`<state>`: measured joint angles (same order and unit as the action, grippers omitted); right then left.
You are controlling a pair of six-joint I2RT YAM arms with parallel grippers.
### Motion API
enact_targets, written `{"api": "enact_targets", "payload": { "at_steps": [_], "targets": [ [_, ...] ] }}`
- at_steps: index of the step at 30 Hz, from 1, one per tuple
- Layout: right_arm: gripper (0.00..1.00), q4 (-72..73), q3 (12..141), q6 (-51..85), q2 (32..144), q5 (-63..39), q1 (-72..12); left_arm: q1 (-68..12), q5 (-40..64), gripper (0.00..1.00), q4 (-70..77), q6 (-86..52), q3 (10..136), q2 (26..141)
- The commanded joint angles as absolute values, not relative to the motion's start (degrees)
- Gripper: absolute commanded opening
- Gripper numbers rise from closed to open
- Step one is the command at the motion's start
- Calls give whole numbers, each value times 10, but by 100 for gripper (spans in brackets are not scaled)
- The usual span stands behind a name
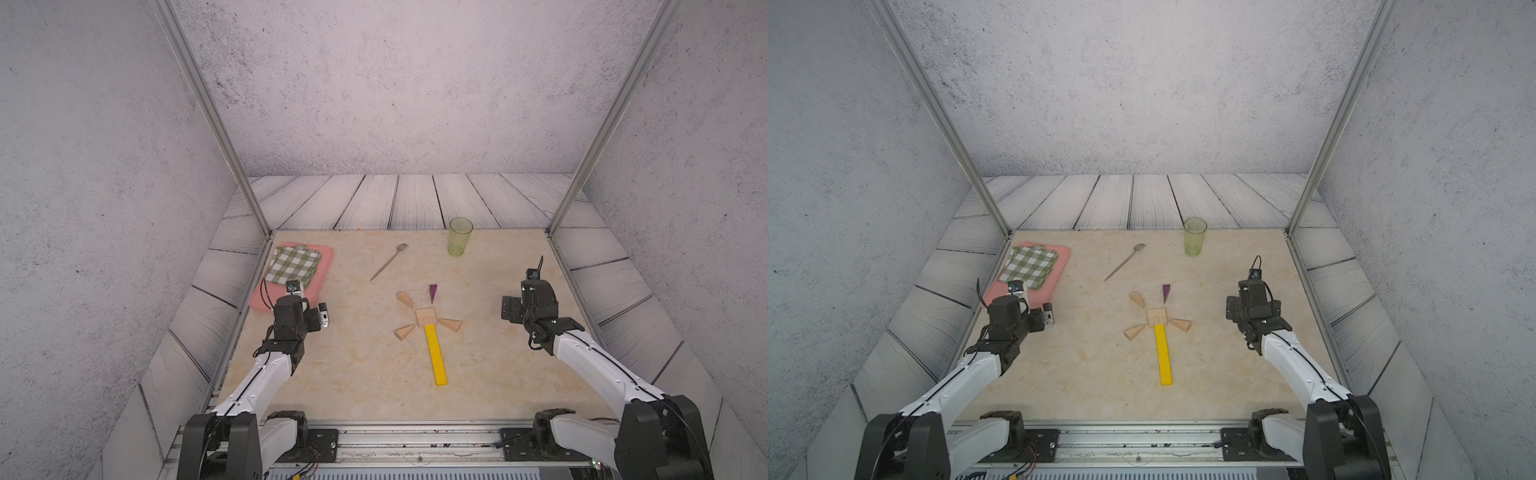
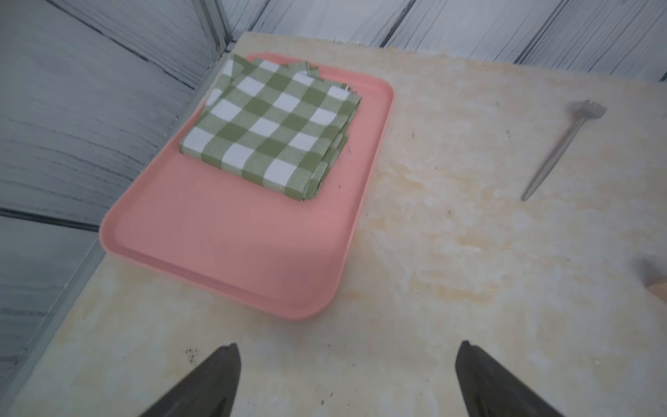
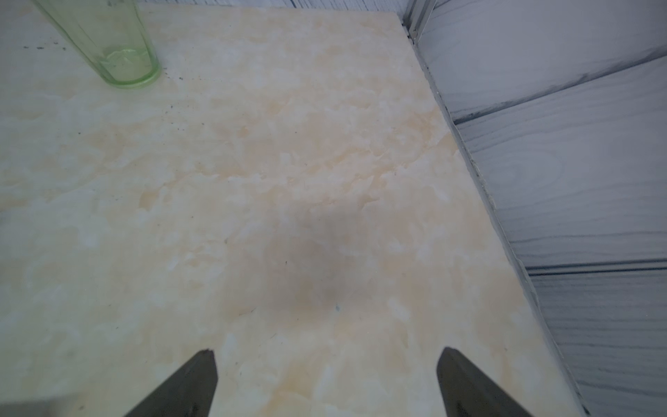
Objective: Assemble a small pinwheel with building blocks
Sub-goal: Reset both arms
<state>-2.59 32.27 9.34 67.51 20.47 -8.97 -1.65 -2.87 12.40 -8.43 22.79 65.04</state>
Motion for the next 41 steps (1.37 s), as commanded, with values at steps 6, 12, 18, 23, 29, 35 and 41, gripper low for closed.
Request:
{"api": "enact_targets", "payload": {
  "at_steps": [6, 12, 18, 23, 29, 35, 41],
  "targets": [
    [99, 367, 249, 42, 796, 210, -60, -10, -21, 100, 341, -15, 256, 769],
    [99, 423, 259, 43, 879, 156, -37, 0, -16, 98, 489, -5, 252, 894],
    [99, 419, 263, 46, 882, 135, -27, 8, -11, 98, 442, -11, 269, 888],
    [99, 422, 260, 45, 881, 135, -26, 8, -11, 98, 415, -10, 272, 875],
    [99, 422, 261, 45, 881, 134, -27, 7, -13, 98, 416, -9, 272, 875],
    [99, 422, 261, 46, 881, 134, -27, 8, -12, 98, 406, -10, 279, 881],
    [99, 422, 260, 45, 880, 134, -27, 8, -12, 98, 410, -10, 275, 876]
  ]
}}
